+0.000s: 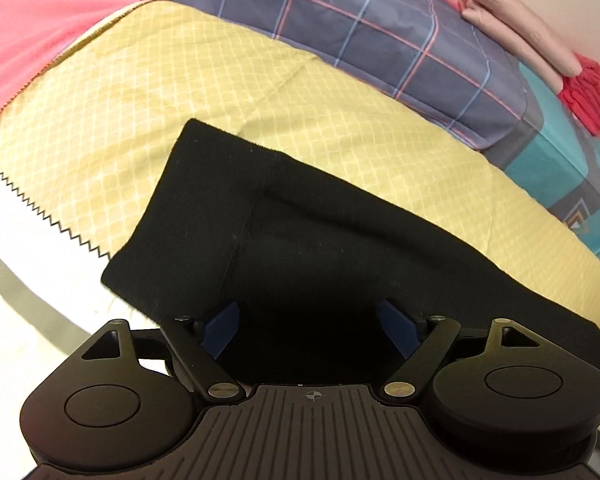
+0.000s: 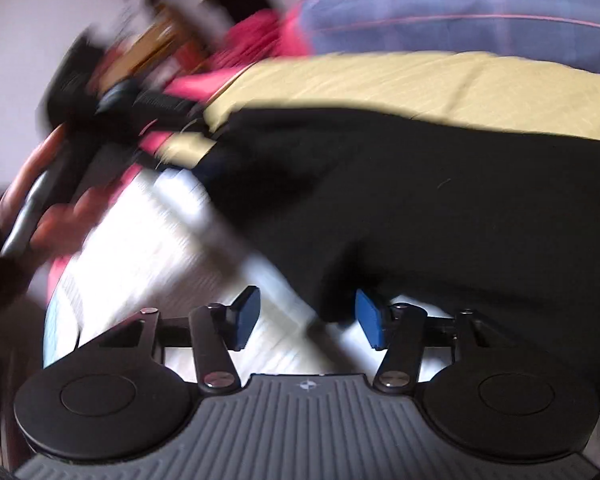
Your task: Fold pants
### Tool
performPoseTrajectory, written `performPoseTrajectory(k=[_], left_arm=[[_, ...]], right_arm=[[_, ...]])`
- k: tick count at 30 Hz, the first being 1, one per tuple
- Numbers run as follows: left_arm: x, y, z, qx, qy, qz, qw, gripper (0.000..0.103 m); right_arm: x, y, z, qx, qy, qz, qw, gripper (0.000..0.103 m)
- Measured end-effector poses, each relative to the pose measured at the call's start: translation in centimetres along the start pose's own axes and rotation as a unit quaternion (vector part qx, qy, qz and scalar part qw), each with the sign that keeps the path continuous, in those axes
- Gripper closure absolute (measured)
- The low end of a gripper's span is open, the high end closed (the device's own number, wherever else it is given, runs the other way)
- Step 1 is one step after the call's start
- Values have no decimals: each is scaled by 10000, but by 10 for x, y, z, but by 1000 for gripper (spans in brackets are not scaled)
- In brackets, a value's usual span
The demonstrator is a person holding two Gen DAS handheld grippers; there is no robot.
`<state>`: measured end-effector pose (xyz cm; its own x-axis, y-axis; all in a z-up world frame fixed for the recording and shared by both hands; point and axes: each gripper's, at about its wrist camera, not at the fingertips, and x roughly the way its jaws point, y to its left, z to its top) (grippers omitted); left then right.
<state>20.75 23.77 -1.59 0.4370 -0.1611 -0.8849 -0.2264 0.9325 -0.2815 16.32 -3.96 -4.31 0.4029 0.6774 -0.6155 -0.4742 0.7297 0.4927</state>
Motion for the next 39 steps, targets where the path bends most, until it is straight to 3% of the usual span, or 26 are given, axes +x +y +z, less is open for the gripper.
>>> performPoseTrajectory(k=[2, 3, 5, 6, 7, 9, 11, 12, 13, 15, 16, 17, 19, 23, 27, 30, 31, 32, 33, 34, 35, 36, 37, 39], left_arm=[[11, 1, 1, 26, 124, 100, 9999, 0], [14, 1, 0, 39, 135, 98, 9999, 0], [15, 0, -1, 120, 96, 57, 9999, 0], [15, 0, -2, 146, 93, 52, 9998, 0], [16, -1, -2, 170, 100, 59, 9998, 0], [16, -2, -1, 201, 105, 57, 9997, 0], [18, -3, -1, 194, 111, 36, 9997, 0], [16, -2, -2, 181, 105, 16, 9998, 0], [16, -1, -2, 177, 95, 1, 9998, 0], [16, -1, -3, 190, 75, -27, 9998, 0], [15, 0, -4, 202, 52, -50, 9998, 0], [14, 2, -5, 207, 44, -82, 9997, 0], [10, 6, -9, 224, -28, -137, 9997, 0], [8, 11, -19, 253, -190, -243, 9992, 0], [5, 10, -26, 347, -277, -206, 9988, 0], [6, 11, -25, 332, -294, -232, 9987, 0], [7, 12, -24, 299, -275, -245, 9989, 0], [8, 12, -22, 279, -244, -252, 9990, 0], [6, 12, -21, 275, -200, -248, 9991, 0], [5, 10, -18, 277, -158, -220, 9992, 0], [2, 9, -17, 274, -152, -200, 9993, 0], [-2, 9, -15, 270, -182, -186, 9993, 0], [-7, 7, -15, 297, -247, -174, 9991, 0], [-10, 1, -11, 390, -363, -156, 9985, 0]], right_arm=[[-4, -13, 3, 492, -479, -11, 9976, 48], [-2, -19, 2, 850, -443, 350, 9948, 47], [12, -20, -1, 1076, 249, 1472, 9829, 43], [17, -14, -4, 909, 578, 1802, 9777, 33], [17, -12, -4, 688, 658, 1866, 9778, 33], [13, -25, 1, 823, 326, 1562, 9838, 36], [11, -56, 5, 1703, -265, 1324, 9761, 46], [14, -64, 1, 2045, -312, 1370, 9687, 53], [19, -60, -2, 2003, -114, 1558, 9672, 52], [28, -34, -8, 1321, 886, 2038, 9660, 39], [25, -18, -12, 738, 1172, 1846, 9730, 37], [16, -5, -15, 136, 1231, 1543, 9802, 39], [-1, -2, -6, -12, 1356, 1443, 9802, 38], [-16, -7, 49, -100, 1031, 1626, 9812, 32], [22, -12, 97, -363, 530, 1304, 9894, 30], [78, -15, 108, 87, 432, 1182, 9920, 37], [103, -19, 108, 257, 498, 850, 9948, 40], [121, -24, 108, 327, 568, 238, 9976, 51], [125, -29, 110, 459, 451, -190, 9977, 92], [120, -29, 112, 631, 338, -241, 9971, 91], [110, -30, 113, 808, 218, -46, 9965, 81], [95, -30, 111, 859, -25, 55, 9963, 54], [77, -29, 107, 807, -279, -69, 9963, 35], [48, -25, 96, 653, -488, -311, 9962, 33]])
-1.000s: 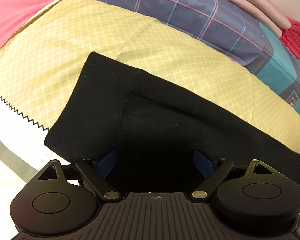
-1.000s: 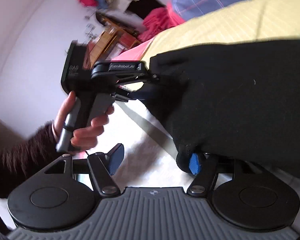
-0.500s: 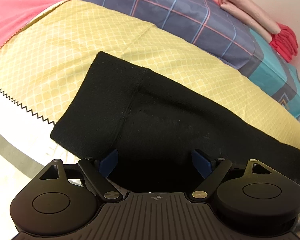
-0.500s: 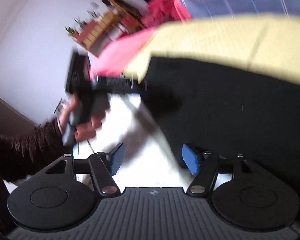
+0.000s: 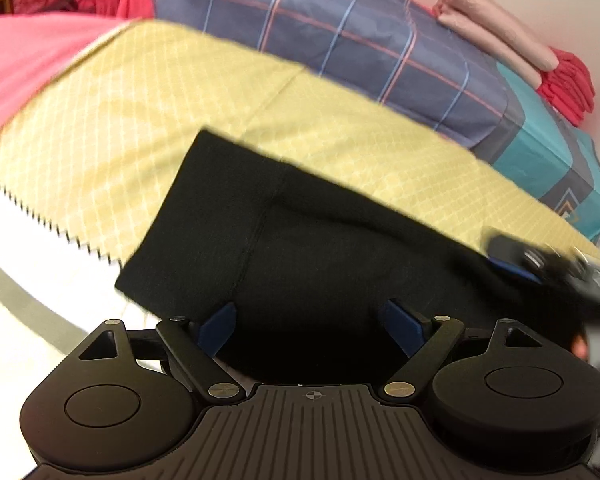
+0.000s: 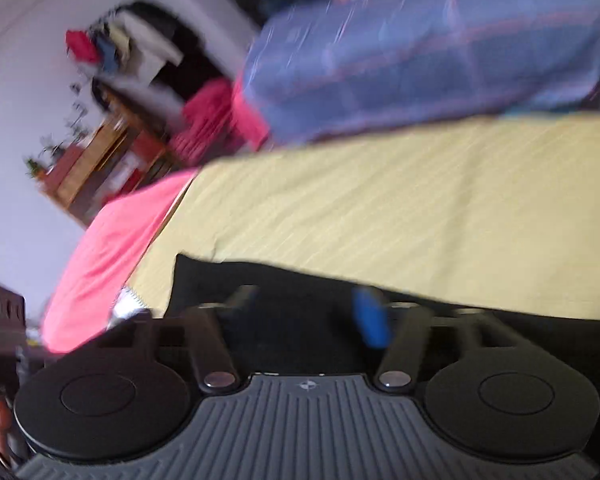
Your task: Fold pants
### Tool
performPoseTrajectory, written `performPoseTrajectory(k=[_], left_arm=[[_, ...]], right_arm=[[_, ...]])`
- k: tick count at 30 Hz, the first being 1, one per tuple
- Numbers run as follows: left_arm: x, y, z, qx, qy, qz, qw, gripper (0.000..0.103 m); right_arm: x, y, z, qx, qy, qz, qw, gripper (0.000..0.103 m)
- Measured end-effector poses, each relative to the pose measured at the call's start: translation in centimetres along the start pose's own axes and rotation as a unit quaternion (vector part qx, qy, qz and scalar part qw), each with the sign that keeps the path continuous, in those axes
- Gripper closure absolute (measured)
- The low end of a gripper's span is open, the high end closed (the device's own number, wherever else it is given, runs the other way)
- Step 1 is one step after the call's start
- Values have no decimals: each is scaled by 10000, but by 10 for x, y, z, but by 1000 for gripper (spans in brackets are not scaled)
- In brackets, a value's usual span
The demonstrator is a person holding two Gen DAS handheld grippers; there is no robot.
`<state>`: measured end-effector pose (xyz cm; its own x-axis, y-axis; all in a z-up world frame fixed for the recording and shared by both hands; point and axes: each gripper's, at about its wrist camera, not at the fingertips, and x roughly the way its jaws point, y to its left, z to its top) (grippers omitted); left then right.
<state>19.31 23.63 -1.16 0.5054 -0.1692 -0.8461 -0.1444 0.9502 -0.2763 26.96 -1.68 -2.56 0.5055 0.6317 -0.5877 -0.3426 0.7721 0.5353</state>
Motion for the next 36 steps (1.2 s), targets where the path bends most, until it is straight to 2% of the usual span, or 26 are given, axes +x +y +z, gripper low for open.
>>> performPoseTrajectory(k=[2, 4, 5, 6, 7, 10, 12, 13, 15, 17, 18, 20, 21, 23, 25, 26, 27, 28, 29, 30, 31, 32, 33, 35, 36], left_arm=[[7, -9, 6, 21, 8, -82, 10000, 0], [24, -21, 13, 39, 173, -169, 9997, 0], [34, -27, 15, 100, 276, -154, 9995, 0], [47, -32, 16, 205, 385, 20, 9990, 0], [56, -35, 16, 253, 475, 160, 9984, 0], [62, -44, 17, 364, 512, 191, 9978, 0], [65, -48, 16, 476, 526, 286, 9971, 0], [66, -50, 15, 529, 534, 350, 9966, 0], [69, -56, 15, 619, 568, 504, 9952, 0], [72, -62, 13, 684, 591, 646, 9938, 0], [73, -64, 14, 693, 601, 701, 9933, 0], [74, -64, 15, 702, 628, 767, 9926, 0], [73, -63, 15, 709, 641, 783, 9923, 0], [73, -63, 15, 722, 663, 794, 9920, 0], [74, -64, 16, 733, 672, 799, 9918, 0], [75, -64, 17, 727, 681, 806, 9918, 0], [76, -64, 17, 715, 686, 813, 9918, 0], [75, -65, 17, 706, 688, 822, 9917, 0], [77, -67, 18, 706, 693, 841, 9915, 0], [79, -68, 18, 711, 699, 864, 9913, 0], [79, -69, 18, 711, 703, 890, 9910, 0], [79, -70, 18, 706, 704, 918, 9908, 0], [79, -71, 18, 695, 704, 951, 9905, 0], [79, -74, 19, 670, 703, 1027, 9900, 0], [80, -75, 19, 666, 703, 1063, 9896, 0]], right_arm=[[-24, -16, -14, -7, 120, -3, 9999, 33], [-40, -38, -37, -18, 196, -378, 9991, 35], [-52, -55, -42, 167, 116, -575, 9981, 39], [-70, -76, -45, 481, -50, -507, 9975, 58], [-93, -99, -47, 853, -239, -472, 9950, 58], [-157, -152, -50, 1865, -1203, -1026, 9696, 48], [-181, -165, -54, 2151, -1515, -1290, 9561, 46], [-184, -163, -56, 2105, -1577, -1306, 9559, 32], [-180, -151, -61, 1879, -1445, -940, 9669, 25], [-158, -136, -69, 1779, -1068, -314, 9777, 27], [-155, -137, -73, 1699, -969, -293, 9802, 28], [-165, -155, -82, 1708, -1044, -405, 9789, 46], [-183, -176, -85, 1897, -1164, -492, 9737, 56], [-223, -212, -88, 2221, -1676, -1032, 9550, 72], [-264, -249, -93, 2655, -2179, -1382, 9289, 77], [-283, -265, -95, 2817, -2391, -1706, 9134, 78], [-301, -281, -97, 2932, -2585, -1847, 9017, 84], [-317, -295, -98, 3129, -2730, -1916, 8893, 86], [-332, -301, -98, 3304, -2821, -2329, 8701, 86], [-343, -302, -98, 3343, -2934, -2577, 8578, 81], [-352, -300, -98, 3327, -3059, -2680, 8508, 62], [-357, -295, -99, 3266, -3159, -2657, 8503, 52], [-356, -286, -98, 3155, -3172, -2499, 8587, 45], [-335, -264, -98, 2975, -3004, -1980, 8844, 44], [-321, -255, -97, 2945, -2831, -1662, 8975, 40]])
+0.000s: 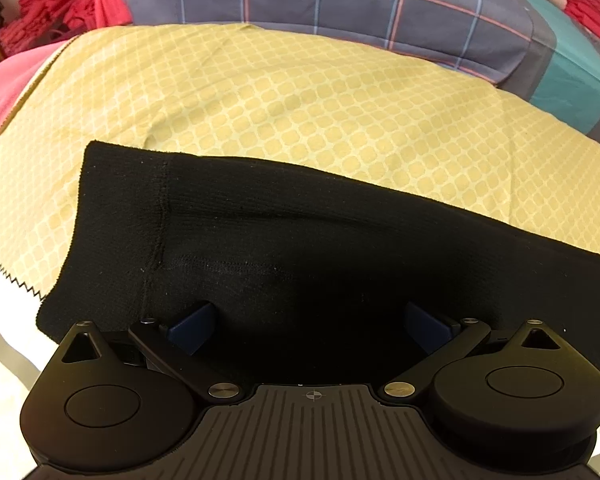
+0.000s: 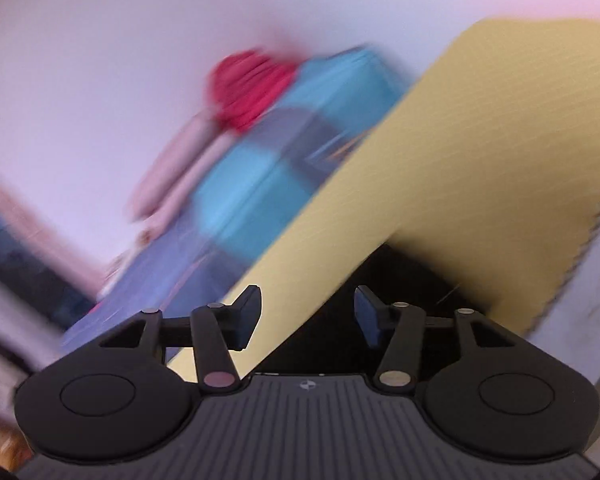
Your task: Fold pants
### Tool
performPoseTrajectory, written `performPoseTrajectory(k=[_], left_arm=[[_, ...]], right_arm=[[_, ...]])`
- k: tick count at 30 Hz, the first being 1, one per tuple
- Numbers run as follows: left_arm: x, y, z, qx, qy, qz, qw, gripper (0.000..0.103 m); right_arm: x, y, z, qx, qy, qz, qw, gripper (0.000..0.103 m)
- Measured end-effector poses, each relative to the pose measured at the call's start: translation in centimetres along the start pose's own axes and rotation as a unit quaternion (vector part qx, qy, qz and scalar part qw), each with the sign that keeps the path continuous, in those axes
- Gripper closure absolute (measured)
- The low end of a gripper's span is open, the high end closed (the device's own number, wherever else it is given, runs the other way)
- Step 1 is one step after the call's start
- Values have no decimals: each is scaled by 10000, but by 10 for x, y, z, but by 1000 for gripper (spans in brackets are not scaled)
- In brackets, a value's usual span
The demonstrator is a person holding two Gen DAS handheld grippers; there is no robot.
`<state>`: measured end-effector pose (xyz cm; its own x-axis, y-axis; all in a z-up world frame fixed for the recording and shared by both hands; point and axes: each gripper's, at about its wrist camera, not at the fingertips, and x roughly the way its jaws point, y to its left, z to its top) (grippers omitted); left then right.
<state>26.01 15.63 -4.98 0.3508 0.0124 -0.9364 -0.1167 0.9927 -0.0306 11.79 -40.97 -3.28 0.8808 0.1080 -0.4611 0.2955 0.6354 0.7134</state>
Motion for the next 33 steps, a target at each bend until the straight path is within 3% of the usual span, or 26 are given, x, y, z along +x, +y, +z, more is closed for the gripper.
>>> performPoseTrajectory(k=[2, 3, 4, 6, 7, 8, 9, 10, 14, 17, 19, 22, 23, 25, 27, 33], left_arm=[[1, -2, 1, -2, 16, 52, 10000, 0], [1, -3, 1, 6, 27, 81, 10000, 0], [1, -4, 2, 22, 38, 124, 9999, 0], [0, -9, 3, 100, 47, 216, 9997, 0], [0, -11, 3, 128, 48, 258, 9996, 0], [-1, -13, 4, 137, 43, 286, 9995, 0], [-1, -14, 4, 134, 36, 304, 9994, 0], [-1, -15, 4, 119, 32, 317, 9994, 0], [-2, -19, 2, 136, -13, 373, 9992, 0], [-4, -25, 0, 250, -74, 523, 9983, 0], [-6, -32, -1, 390, -128, 654, 9970, 0], [-8, -43, -2, 671, -227, 860, 9938, 0], [-8, -45, -2, 762, -261, 917, 9925, 0], [-8, -50, -3, 912, -321, 1005, 9902, 0], [-8, -51, -3, 988, -349, 1042, 9890, 0], [-8, -49, -3, 976, -362, 1020, 9893, 0]], right_arm=[[14, 4, -16, 19, 526, 228, 9984, 36], [19, 2, -19, -72, 596, 24, 9982, 37], [20, -4, -15, -175, 447, -249, 9985, 55], [11, -24, -2, 260, -74, -740, 9969, 85], [4, -26, 3, 476, -370, -1007, 9931, 78], [-5, -24, 8, 468, -667, -1378, 9871, 66], [-10, -18, 9, 319, -820, -1557, 9839, 44], [-15, -9, 8, 126, -865, -1573, 9837, 37], [-11, 39, -26, -782, -212, -915, 9925, 37], [0, 79, -75, -1640, 770, -161, 9833, 36], [22, 111, -96, -1976, 1559, 539, 9663, 35], [41, 158, -147, -2733, 2420, 1204, 9231, 32], [46, 170, -162, -2963, 2578, 1343, 9098, 32], [50, 185, -180, -3180, 2658, 1318, 9005, 32], [61, 188, -173, -2993, 2704, 1199, 9072, 32], [17, 130, -132, -2136, 2261, 456, 9493, 26]])
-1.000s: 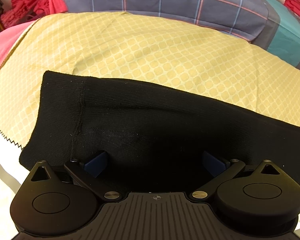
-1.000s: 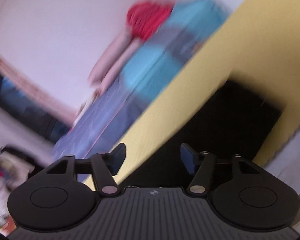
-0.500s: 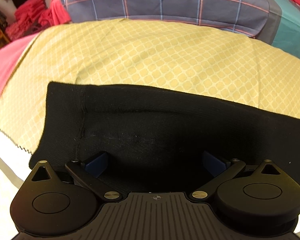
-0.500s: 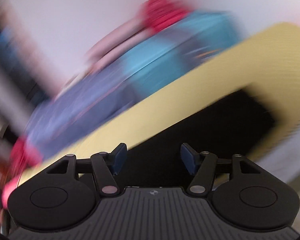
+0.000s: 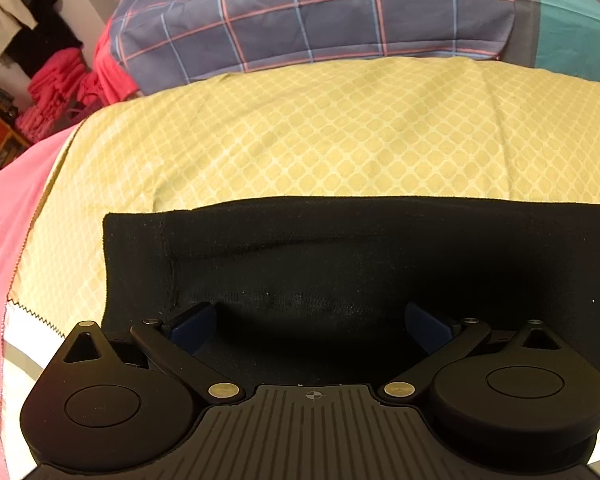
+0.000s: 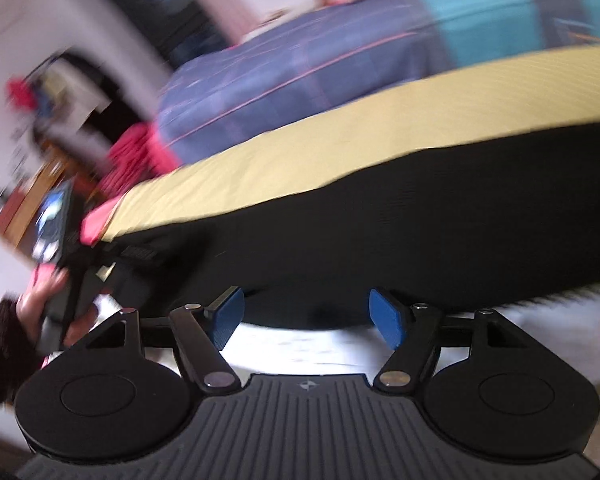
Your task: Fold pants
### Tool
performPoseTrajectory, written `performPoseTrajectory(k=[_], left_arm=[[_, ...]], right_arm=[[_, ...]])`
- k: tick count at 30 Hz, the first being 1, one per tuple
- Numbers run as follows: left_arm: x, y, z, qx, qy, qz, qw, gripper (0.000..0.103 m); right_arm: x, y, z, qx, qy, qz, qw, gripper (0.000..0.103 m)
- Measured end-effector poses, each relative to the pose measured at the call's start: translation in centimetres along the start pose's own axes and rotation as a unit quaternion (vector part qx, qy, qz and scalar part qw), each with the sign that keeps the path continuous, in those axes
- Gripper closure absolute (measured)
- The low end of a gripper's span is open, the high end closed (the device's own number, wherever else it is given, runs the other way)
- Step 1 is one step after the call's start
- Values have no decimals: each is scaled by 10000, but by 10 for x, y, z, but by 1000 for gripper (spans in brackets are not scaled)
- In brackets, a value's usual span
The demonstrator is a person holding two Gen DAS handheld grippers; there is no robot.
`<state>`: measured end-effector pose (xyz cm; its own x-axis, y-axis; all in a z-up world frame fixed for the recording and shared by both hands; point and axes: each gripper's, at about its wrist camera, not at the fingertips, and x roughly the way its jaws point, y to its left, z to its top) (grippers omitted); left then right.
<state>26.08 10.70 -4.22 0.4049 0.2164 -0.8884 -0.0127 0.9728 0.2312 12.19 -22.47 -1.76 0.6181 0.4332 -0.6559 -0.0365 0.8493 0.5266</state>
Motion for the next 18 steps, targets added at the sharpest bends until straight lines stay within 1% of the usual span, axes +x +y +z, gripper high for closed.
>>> performPoseTrajectory(k=[3, 5, 6, 9, 10, 11, 12, 13, 14, 16, 17, 18], left_arm=[[0, -1, 0, 0, 5, 18, 10000, 0], [-1, -4, -1, 10, 10, 39, 10000, 0], [-1, -4, -1, 16, 6, 34, 10000, 0], [-4, -2, 0, -59, 27, -14, 10000, 0], [-7, -1, -1, -128, 18, -88, 9999, 0], [-12, 1, -1, -195, 1, -157, 9997, 0], [-17, 2, -2, -262, -42, -214, 9994, 0], [-23, 3, -4, -314, -119, -271, 9991, 0], [-28, 3, -5, -347, -186, -325, 9987, 0], [-34, 0, -6, -365, -256, -471, 9979, 0], [-35, -2, -5, -358, -282, -556, 9974, 0], [-35, -6, -3, -341, -304, -642, 9969, 0]], right_arm=[[-29, -44, 1, 525, -318, -454, 9971, 25], [-49, -69, -2, 937, -627, -831, 9901, 25], [-57, -82, -6, 1175, -782, -1017, 9848, 24], [-80, -121, -18, 2099, -1295, -1518, 9571, 23], [-87, -132, -22, 2385, -1452, -1563, 9474, 26], [-93, -141, -26, 2614, -1624, -1429, 9407, 27], [-96, -145, -27, 2723, -1707, -1427, 9362, 27], [-98, -144, -25, 2617, -1743, -1509, 9372, 25], [-97, -138, -22, 2393, -1727, -1475, 9440, 25], [-87, -122, -15, 1874, -1571, -1036, 9641, 25], [-80, -111, -11, 1646, -1485, -783, 9720, 25], [-73, -103, -6, 1501, -1437, -571, 9765, 26]])
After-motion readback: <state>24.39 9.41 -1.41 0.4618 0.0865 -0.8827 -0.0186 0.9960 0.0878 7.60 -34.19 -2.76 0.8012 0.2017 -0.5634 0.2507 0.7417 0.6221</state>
